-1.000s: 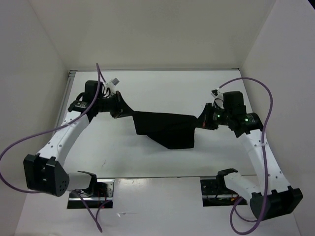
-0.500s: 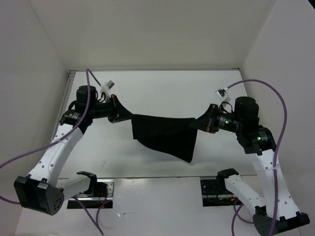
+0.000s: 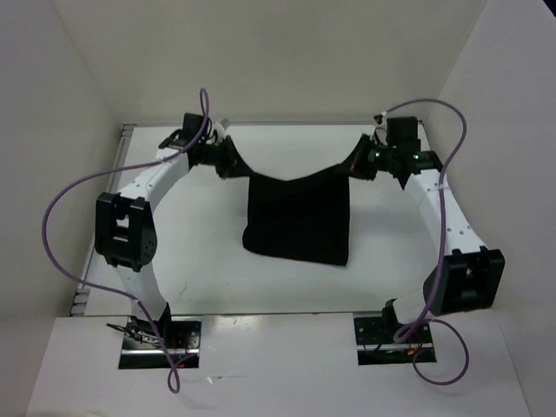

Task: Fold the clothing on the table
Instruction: Flatten the skirt out

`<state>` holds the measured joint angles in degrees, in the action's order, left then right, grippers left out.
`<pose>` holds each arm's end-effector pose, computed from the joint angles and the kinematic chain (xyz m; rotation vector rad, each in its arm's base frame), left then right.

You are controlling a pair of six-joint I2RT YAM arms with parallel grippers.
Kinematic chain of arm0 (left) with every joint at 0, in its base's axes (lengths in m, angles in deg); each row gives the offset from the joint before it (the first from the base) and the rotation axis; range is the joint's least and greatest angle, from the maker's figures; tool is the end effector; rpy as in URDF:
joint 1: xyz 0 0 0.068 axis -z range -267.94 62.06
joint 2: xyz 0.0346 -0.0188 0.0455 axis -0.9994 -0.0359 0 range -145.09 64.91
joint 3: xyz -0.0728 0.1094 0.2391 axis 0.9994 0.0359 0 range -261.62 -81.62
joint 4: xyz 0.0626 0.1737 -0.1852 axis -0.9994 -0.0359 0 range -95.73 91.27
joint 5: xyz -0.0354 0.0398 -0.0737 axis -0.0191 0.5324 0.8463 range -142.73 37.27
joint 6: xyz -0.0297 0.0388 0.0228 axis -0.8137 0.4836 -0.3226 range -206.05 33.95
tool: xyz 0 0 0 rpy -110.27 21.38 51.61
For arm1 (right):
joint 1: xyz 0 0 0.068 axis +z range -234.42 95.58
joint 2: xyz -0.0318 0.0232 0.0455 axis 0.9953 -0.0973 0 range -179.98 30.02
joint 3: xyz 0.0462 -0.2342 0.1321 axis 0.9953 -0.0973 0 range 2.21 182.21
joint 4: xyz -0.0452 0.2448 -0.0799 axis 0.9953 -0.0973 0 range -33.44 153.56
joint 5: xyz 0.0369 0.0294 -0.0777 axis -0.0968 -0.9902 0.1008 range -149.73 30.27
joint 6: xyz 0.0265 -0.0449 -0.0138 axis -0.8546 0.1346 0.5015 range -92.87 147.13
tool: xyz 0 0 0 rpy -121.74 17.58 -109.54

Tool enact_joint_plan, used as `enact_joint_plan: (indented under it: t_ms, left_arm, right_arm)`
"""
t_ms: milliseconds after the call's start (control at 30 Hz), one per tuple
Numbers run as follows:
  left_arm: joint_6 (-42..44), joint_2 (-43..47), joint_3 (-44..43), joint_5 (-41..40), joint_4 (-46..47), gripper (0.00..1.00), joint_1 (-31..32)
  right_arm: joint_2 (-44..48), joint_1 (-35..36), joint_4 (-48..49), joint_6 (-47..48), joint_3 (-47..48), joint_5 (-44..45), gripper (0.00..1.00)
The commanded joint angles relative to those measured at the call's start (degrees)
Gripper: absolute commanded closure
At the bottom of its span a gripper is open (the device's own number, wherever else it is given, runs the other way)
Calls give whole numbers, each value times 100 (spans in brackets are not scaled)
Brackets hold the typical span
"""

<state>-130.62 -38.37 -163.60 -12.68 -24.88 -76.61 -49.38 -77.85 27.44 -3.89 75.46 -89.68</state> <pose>0.3870 -0.1009 0.2627 -0.3773 2.5103 -1.2677 0.2950 0.0520 0.3359 0.2260 2.3579 0.9308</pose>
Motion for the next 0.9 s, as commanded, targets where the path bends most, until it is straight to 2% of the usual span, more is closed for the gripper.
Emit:
enact_joint_plan:
  t_ms: [0,133,233,367,400,500,600,633,700,833,867]
  left_arm:
    - [327,-445,-1972,310,14,100,-201]
    - [380,-859,-3243,416,-390,100,-394]
    - [441,-843,-3081,477,-391,100,-448]
    - [372,-404,-1282,477,267,100,-448]
    - [371,-255,-451,477,521,100,-448]
    - [432,-174,896,424,804,100,-361]
    - [494,-174,1717,232,1032,100,-53]
    - [494,-174,2181,231,1094,100,113]
    - [494,-227,2571,179,1200,100,220]
    - [731,-166,3029,46,1052,100,220]
    - [792,-87,3029,-23,981,100,220]
  right_arm:
    - [-198,-182,527,500,1347,446,100]
    - [-822,-384,0,817,2613,377,100]
    - [-823,-437,-62,817,2537,123,100]
    - [-516,-437,-9,686,1273,-256,100]
    - [-429,-437,43,616,966,-317,100]
    - [-42,-367,175,405,-753,-616,100]
    - [266,-51,324,36,-1985,-1099,100]
    - [267,11,325,-69,-2234,-1326,100]
    - [512,90,185,-236,-2735,-1452,100]
    - [925,143,-631,-168,-2861,-1294,100]
    - [995,143,-981,-167,-2861,-1294,94]
